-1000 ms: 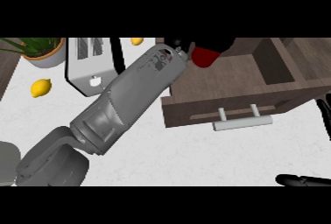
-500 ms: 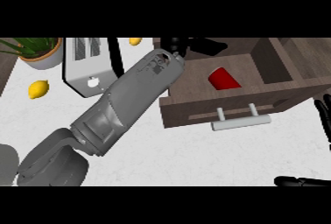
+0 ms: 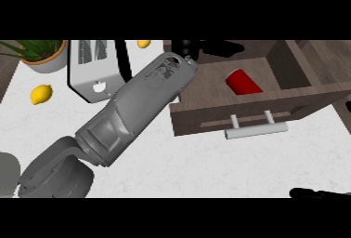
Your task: Pick up the can, place it into the drawer and close the drawer
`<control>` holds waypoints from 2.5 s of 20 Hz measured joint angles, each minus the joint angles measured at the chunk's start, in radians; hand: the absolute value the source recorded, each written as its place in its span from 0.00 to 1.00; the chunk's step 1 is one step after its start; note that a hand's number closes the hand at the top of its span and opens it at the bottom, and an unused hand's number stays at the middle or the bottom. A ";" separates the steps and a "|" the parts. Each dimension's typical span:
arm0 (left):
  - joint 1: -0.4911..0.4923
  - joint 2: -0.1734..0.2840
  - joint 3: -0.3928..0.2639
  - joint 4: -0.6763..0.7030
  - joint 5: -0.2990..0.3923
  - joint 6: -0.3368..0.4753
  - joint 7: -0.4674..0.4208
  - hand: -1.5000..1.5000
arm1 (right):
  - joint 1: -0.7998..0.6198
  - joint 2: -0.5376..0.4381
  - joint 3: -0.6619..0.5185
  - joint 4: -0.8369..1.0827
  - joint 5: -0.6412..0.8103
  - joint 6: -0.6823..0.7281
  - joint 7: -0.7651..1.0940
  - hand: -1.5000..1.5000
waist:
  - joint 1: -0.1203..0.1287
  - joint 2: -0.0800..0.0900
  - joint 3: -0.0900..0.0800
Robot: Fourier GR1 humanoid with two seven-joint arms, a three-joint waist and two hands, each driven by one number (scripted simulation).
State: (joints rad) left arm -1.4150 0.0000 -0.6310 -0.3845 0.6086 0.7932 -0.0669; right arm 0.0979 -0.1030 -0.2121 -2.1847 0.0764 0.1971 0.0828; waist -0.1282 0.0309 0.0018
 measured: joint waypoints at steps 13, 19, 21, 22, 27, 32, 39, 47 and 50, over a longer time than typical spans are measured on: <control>-0.014 0.000 0.026 -0.048 0.094 0.030 -0.058 0.00 | -0.061 -0.098 0.110 -0.006 0.348 -0.021 -0.065 0.00 | 0.053 -0.010 -0.001; -0.026 0.000 0.012 -0.059 0.099 0.051 -0.046 0.00 | -0.104 -0.145 0.192 0.085 0.584 -0.061 -0.087 0.00 | 0.085 -0.017 -0.001; -0.042 0.003 0.019 -0.055 0.095 0.043 -0.028 0.00 | -0.131 -0.152 0.230 0.117 0.656 -0.063 -0.067 0.00 | 0.100 -0.020 -0.001; -0.047 0.003 0.019 -0.061 0.095 0.049 -0.017 0.00 | -0.132 -0.152 0.249 0.145 0.694 -0.079 -0.079 0.00 | 0.104 -0.022 -0.001; -0.035 0.019 0.029 -0.097 0.078 0.050 0.005 0.00 | -0.180 -0.147 0.300 0.319 0.859 -0.164 -0.091 0.00 | 0.132 -0.028 -0.002; 0.002 0.099 0.027 -0.174 0.049 0.020 0.062 0.00 | -0.217 -0.093 0.317 0.492 0.948 -0.299 -0.117 0.00 | 0.146 -0.032 -0.001; 0.079 0.200 0.014 -0.326 -0.001 0.020 0.154 0.00 | -0.355 -0.058 0.271 0.736 1.014 -0.436 -0.141 0.00 | 0.156 -0.044 -0.012; 0.147 0.307 0.000 -0.490 -0.031 0.010 0.252 0.00 | -0.491 -0.071 0.211 0.994 1.070 -0.592 -0.209 0.00 | 0.182 -0.053 -0.024; 0.174 0.348 0.001 -0.542 -0.036 0.002 0.279 0.00 | -0.556 -0.073 0.187 1.090 1.098 -0.641 -0.206 0.00 | 0.188 -0.051 -0.024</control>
State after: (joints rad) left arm -1.2408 0.3477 -0.6299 -0.9264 0.5723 0.7955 0.2125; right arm -0.4576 -0.1764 -0.0256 -1.0945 1.1746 -0.4437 -0.1231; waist 0.0597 -0.0199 -0.0219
